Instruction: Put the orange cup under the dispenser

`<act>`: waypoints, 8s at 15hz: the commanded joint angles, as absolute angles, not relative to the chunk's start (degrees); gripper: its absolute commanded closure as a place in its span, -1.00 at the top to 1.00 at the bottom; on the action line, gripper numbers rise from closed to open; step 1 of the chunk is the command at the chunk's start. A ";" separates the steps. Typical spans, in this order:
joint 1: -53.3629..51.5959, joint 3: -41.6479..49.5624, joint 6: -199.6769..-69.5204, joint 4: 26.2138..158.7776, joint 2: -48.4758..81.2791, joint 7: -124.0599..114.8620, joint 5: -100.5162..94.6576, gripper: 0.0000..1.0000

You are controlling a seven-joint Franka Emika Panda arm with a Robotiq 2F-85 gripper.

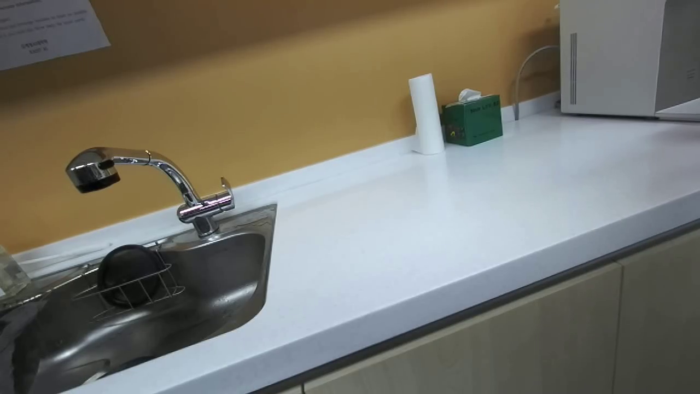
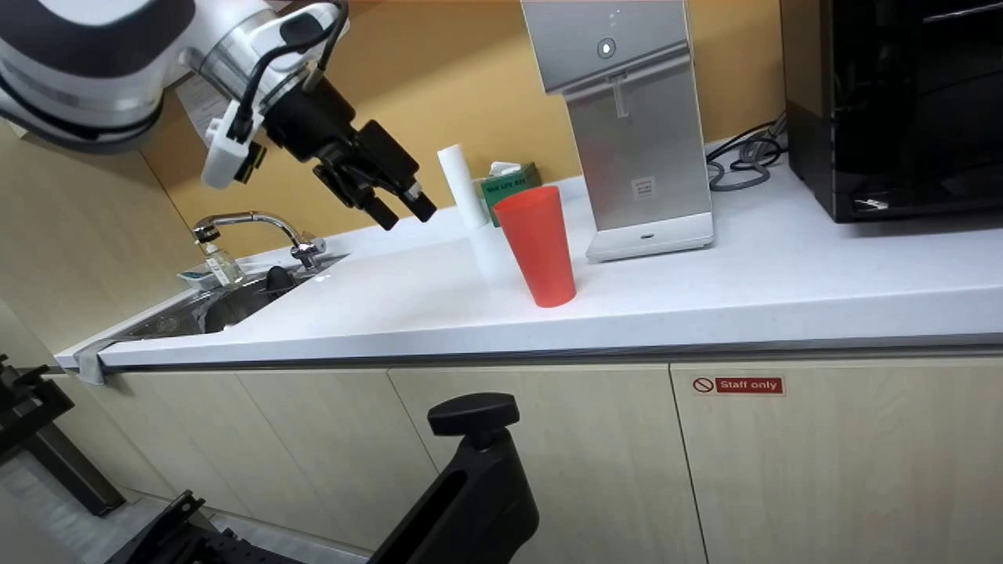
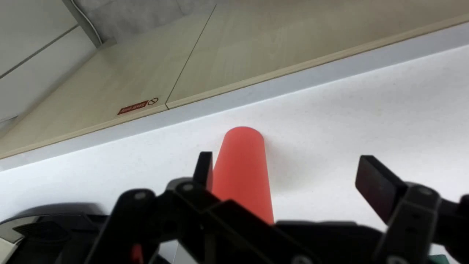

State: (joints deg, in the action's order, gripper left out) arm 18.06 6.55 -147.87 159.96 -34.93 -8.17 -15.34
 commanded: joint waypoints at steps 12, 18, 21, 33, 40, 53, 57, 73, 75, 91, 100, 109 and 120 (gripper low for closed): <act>28.03 -4.56 -169.70 160.68 -25.89 -21.80 -15.32 1.00; 47.46 -20.84 -179.12 160.65 -20.93 -34.29 -25.06 1.00; 58.46 -30.40 -180.66 160.51 -22.07 -41.06 -30.28 1.00; 75.67 -49.29 -183.86 159.91 -23.15 -53.95 -32.67 1.00; 83.90 -59.88 -188.53 159.78 -26.88 -57.60 -31.76 1.00; 105.68 -86.51 -201.19 159.73 -41.26 -61.16 -15.54 1.00; 103.95 -92.27 -197.89 158.10 -41.08 -49.68 5.23 1.00; 106.93 -98.80 -197.90 157.03 -42.56 -40.41 15.87 0.82; 107.66 -99.06 -197.89 156.64 -43.38 -39.15 16.12 0.99; 121.93 -107.67 -198.04 147.16 -45.36 -32.75 16.91 0.19; 124.89 -105.74 -198.01 142.30 -43.30 -28.98 16.32 -0.03; 132.54 -109.51 -197.96 139.97 -38.63 -25.46 13.37 0.47; 133.96 -110.94 -197.92 131.80 -43.00 -21.31 12.09 -0.03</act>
State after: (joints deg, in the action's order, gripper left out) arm 132.04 -109.76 -198.03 134.47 -41.63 -21.91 12.54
